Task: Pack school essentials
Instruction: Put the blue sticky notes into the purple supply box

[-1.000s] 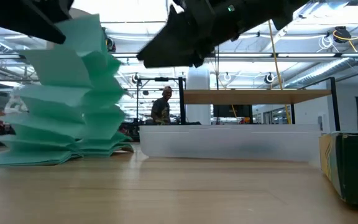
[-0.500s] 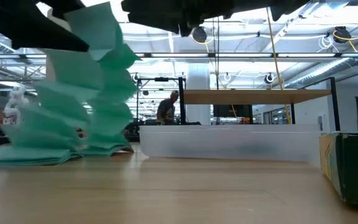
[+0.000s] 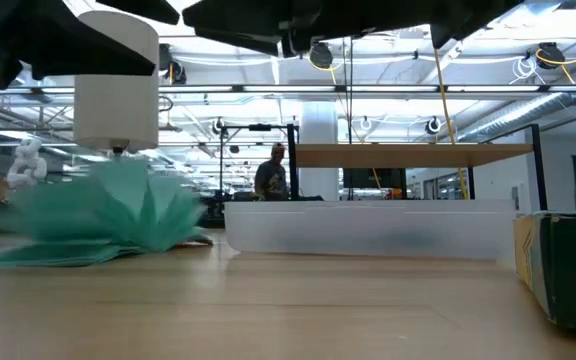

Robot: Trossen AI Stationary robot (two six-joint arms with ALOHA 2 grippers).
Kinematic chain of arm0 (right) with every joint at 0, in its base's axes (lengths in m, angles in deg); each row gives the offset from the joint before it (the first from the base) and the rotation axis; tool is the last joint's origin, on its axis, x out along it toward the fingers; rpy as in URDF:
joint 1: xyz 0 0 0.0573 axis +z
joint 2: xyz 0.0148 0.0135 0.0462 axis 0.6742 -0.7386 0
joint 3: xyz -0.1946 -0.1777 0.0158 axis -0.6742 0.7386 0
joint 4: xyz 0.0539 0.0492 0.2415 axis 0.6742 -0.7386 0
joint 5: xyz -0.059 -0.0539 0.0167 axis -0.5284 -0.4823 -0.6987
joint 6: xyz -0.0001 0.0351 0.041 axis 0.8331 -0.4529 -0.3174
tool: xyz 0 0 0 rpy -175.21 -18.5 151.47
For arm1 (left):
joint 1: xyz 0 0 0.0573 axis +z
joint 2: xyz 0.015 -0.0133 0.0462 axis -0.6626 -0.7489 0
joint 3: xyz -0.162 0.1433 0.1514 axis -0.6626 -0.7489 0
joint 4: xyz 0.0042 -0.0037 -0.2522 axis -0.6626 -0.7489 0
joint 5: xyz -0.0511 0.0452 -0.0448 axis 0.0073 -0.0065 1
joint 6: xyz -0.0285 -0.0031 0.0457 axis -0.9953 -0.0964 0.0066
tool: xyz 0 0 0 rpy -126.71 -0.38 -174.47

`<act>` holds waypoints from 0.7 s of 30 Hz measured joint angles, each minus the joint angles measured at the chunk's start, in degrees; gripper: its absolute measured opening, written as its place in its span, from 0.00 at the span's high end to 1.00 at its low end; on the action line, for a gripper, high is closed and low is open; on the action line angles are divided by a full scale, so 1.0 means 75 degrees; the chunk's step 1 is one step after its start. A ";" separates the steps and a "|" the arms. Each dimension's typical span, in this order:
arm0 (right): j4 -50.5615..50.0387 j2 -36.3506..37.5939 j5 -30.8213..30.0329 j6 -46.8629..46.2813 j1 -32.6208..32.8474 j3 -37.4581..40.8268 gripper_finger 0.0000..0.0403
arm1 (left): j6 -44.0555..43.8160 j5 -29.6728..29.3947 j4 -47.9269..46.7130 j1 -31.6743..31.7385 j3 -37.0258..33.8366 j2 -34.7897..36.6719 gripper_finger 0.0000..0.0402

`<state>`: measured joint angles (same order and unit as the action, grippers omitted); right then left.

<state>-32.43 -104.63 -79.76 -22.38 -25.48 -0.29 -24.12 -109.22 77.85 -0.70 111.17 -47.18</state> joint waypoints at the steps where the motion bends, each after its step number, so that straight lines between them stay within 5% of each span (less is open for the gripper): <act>1: -0.0020 -0.0002 0.0161 0.0011 0.0003 0.0000 0.58 | 0.0040 0.0000 0.0001 0.0012 0.0000 0.0000 0.11; 9: -0.0345 -0.0002 0.0321 0.0047 -0.0006 0.0000 0.58 | -0.0684 -0.0377 -0.0026 0.0017 0.0000 0.0015 0.10; 13: -0.0830 -0.0002 0.0319 0.0010 -0.0003 0.0000 0.58 | -0.2793 -0.0376 -0.0633 -0.0014 0.0003 0.0145 0.10; 21: -0.1476 -0.0002 0.0329 -0.1194 -0.0109 0.0000 0.58 | -0.7324 0.1642 -0.3477 0.0683 0.0003 0.0178 0.10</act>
<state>-43.50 -104.65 -77.29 -31.33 -26.30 -0.29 -79.05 -96.91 51.77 4.42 111.19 -45.85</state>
